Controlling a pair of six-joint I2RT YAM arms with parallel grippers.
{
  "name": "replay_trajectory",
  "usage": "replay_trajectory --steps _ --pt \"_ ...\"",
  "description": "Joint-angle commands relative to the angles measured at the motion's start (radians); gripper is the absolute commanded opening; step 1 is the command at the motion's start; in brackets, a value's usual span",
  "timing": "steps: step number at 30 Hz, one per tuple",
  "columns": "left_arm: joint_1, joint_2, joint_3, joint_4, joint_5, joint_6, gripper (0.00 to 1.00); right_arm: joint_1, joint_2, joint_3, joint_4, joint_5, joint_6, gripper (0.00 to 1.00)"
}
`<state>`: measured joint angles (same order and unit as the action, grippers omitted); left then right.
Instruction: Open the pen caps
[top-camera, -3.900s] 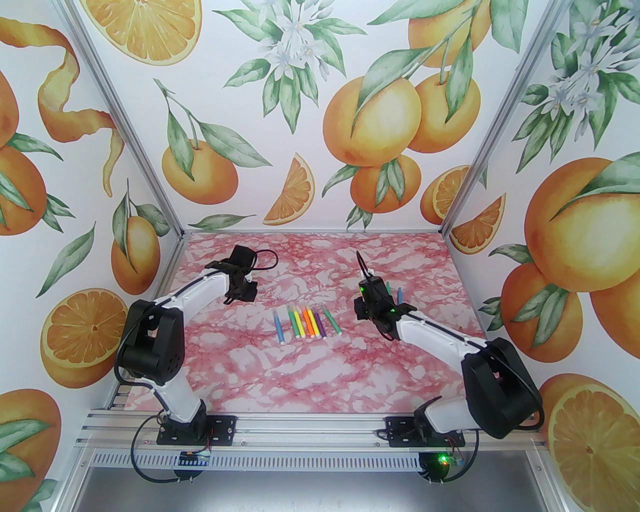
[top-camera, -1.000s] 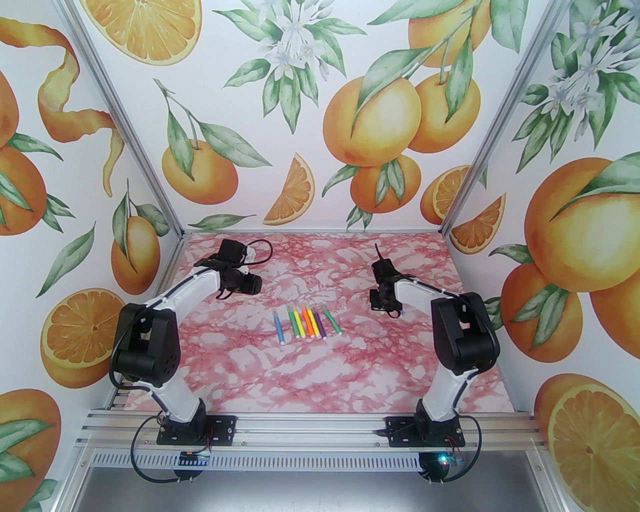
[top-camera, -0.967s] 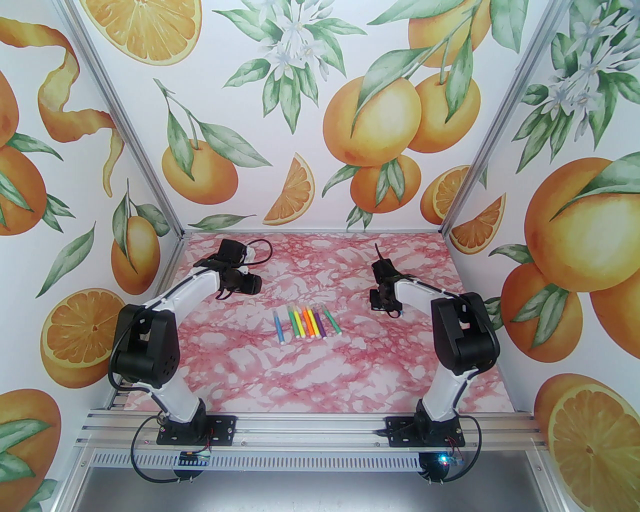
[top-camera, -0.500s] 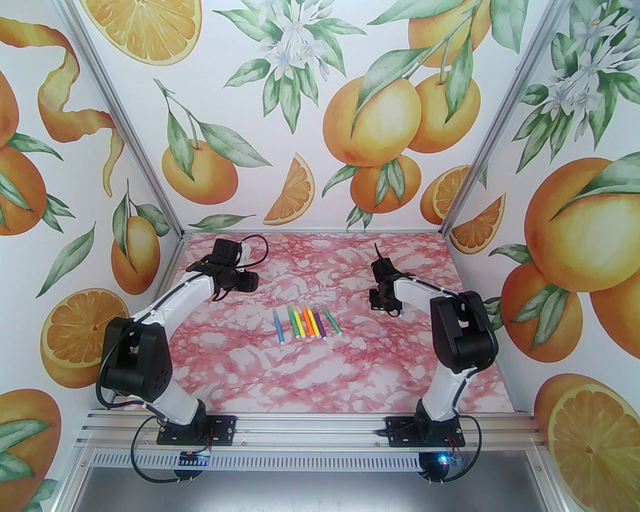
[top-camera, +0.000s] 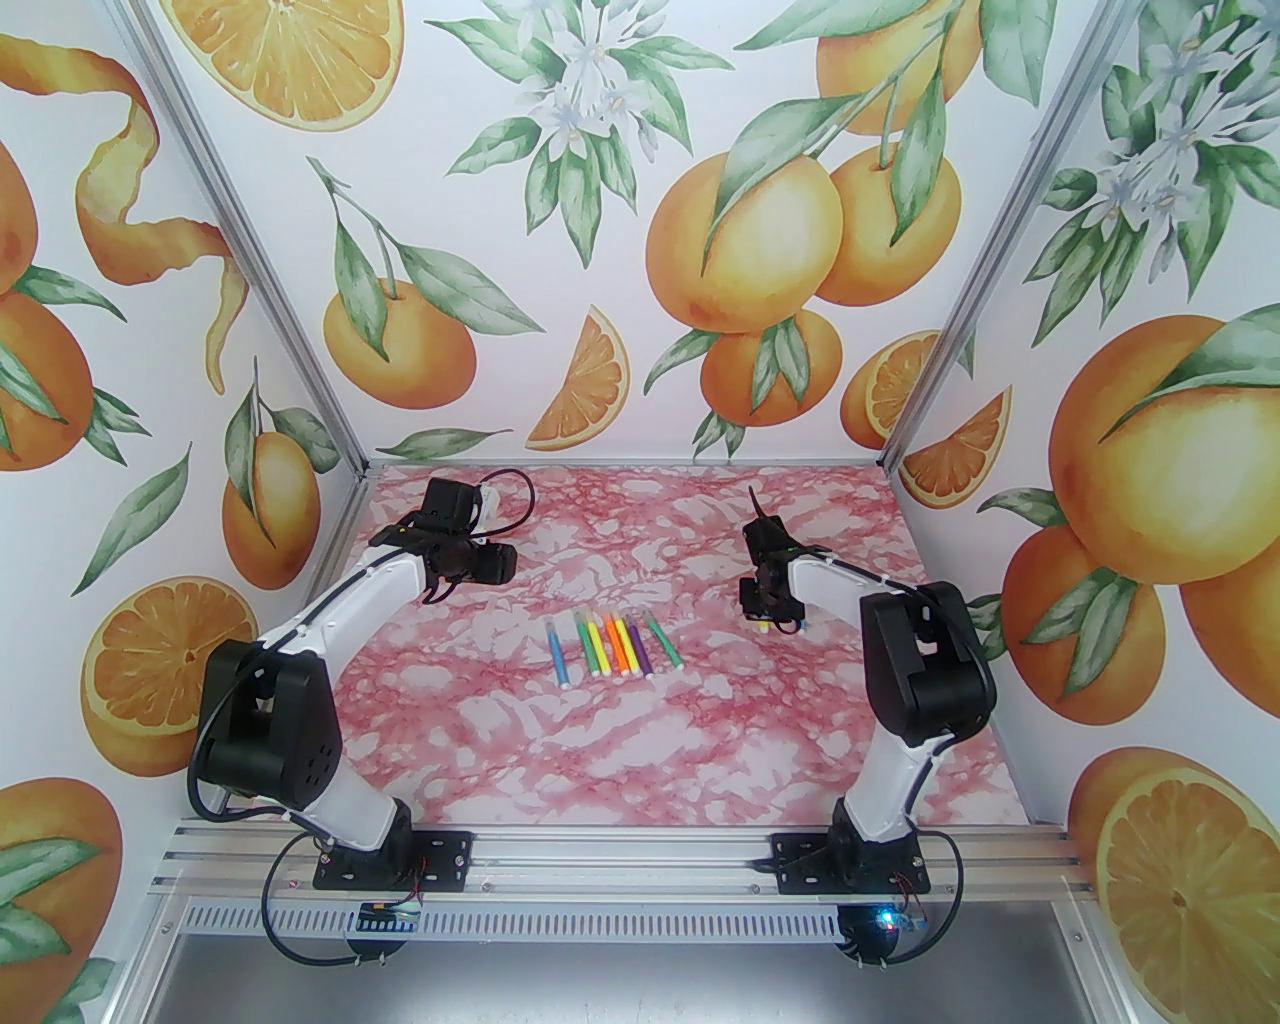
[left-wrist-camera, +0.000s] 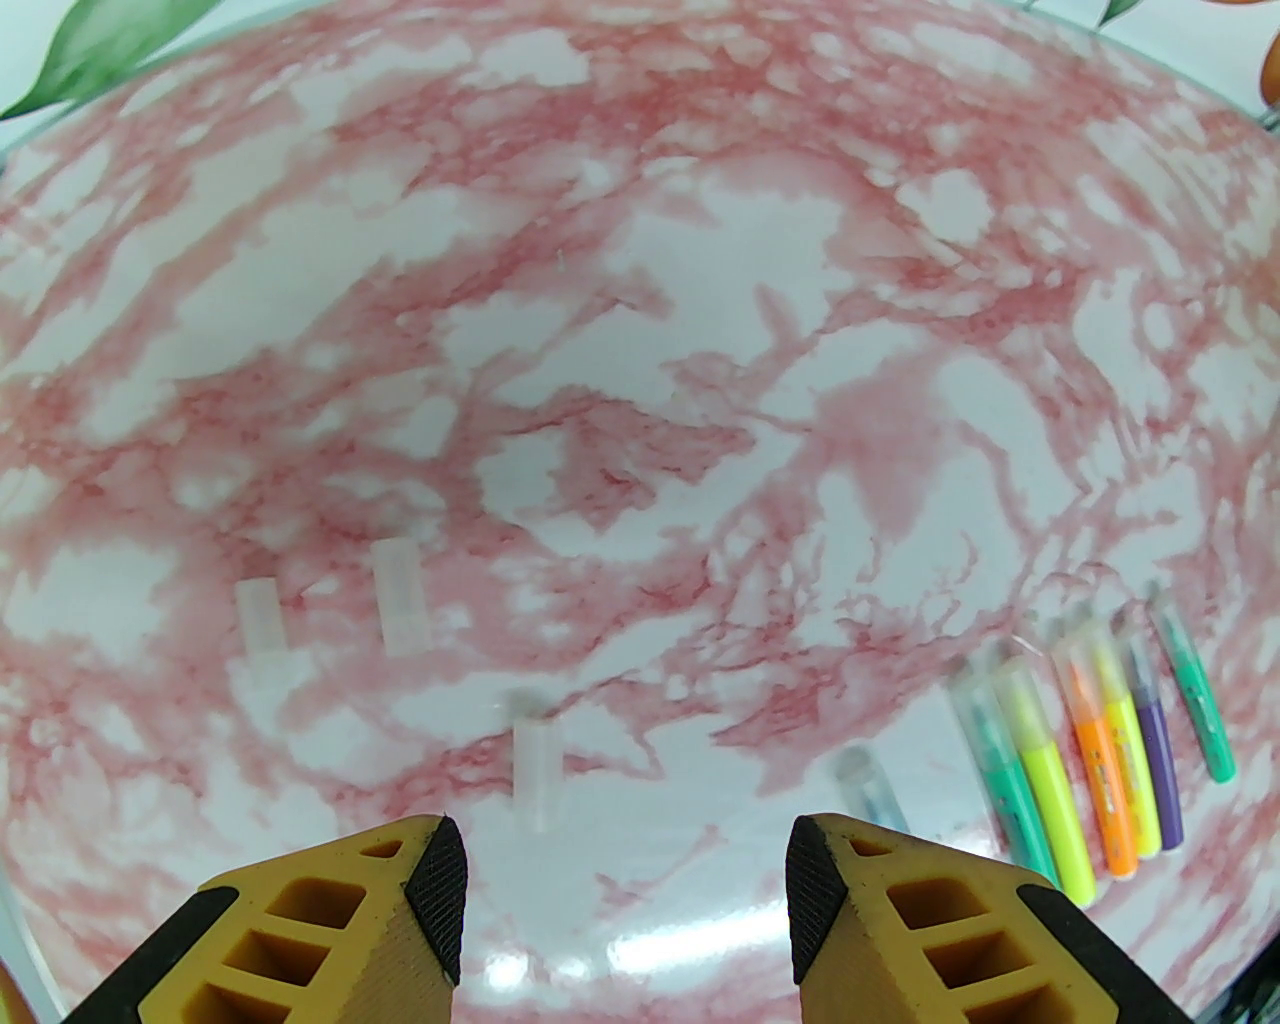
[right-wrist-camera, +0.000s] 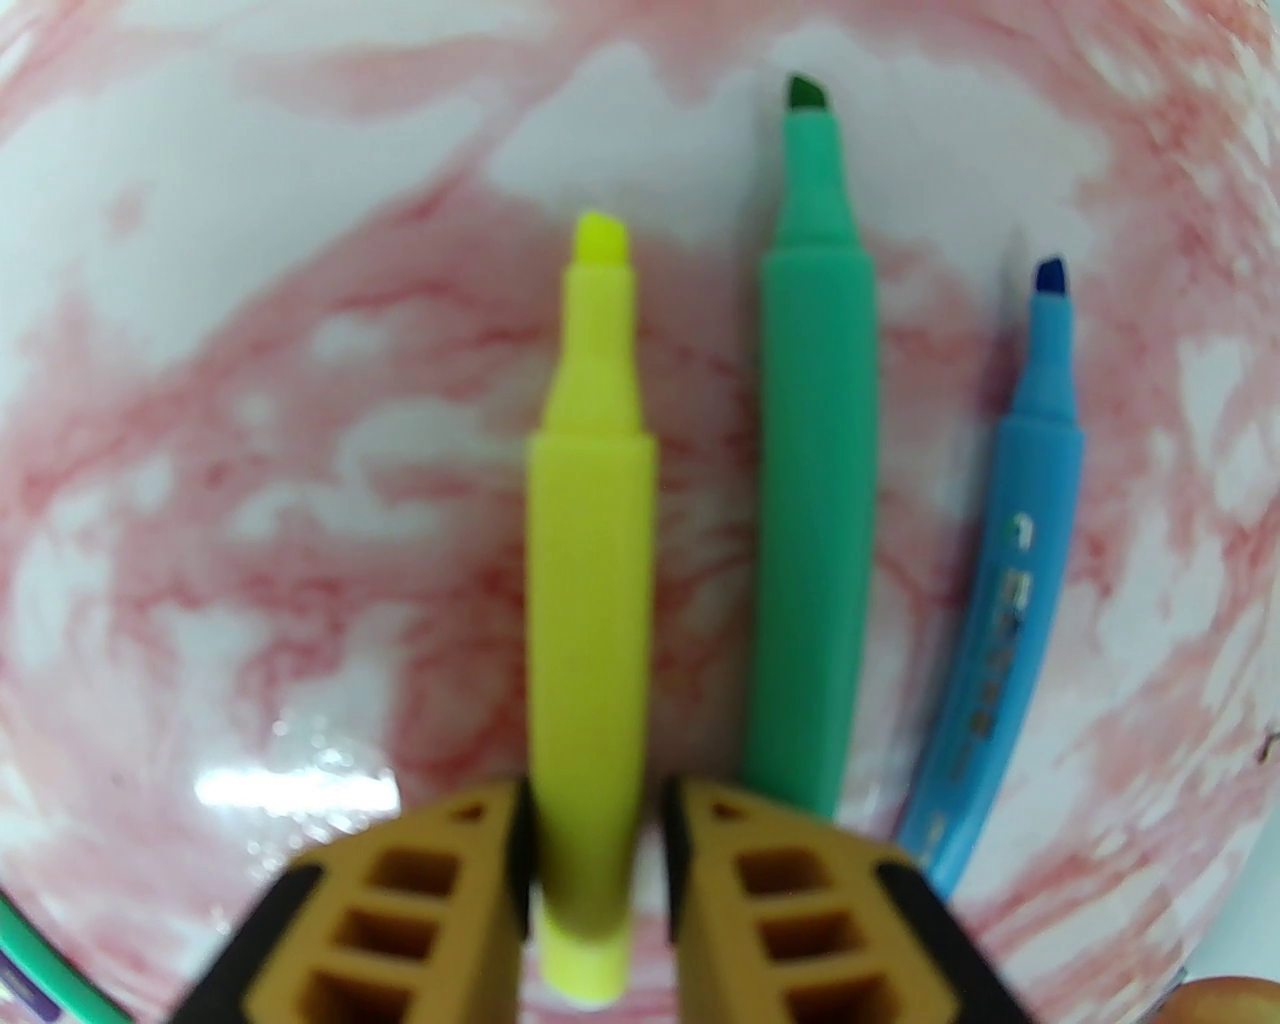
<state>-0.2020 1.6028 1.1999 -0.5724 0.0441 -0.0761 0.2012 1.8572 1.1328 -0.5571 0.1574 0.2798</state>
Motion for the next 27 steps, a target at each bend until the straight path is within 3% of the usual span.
replay_trajectory --steps 1,11,19,27 --pt "0.008 -0.04 -0.014 0.024 0.005 -0.009 0.58 -0.004 -0.006 -0.008 -0.003 -0.001 -0.005 0.3" --pt "0.015 -0.041 -0.038 0.054 0.048 -0.019 0.59 0.01 -0.183 -0.119 0.143 -0.1 -0.096 0.31" --pt "0.02 -0.062 -0.06 0.085 0.083 -0.02 0.66 0.1 -0.301 -0.178 0.225 -0.09 -0.172 0.48" --pt "0.023 -0.103 -0.105 0.137 0.094 -0.019 0.7 0.2 -0.361 -0.207 0.268 -0.164 -0.248 0.58"
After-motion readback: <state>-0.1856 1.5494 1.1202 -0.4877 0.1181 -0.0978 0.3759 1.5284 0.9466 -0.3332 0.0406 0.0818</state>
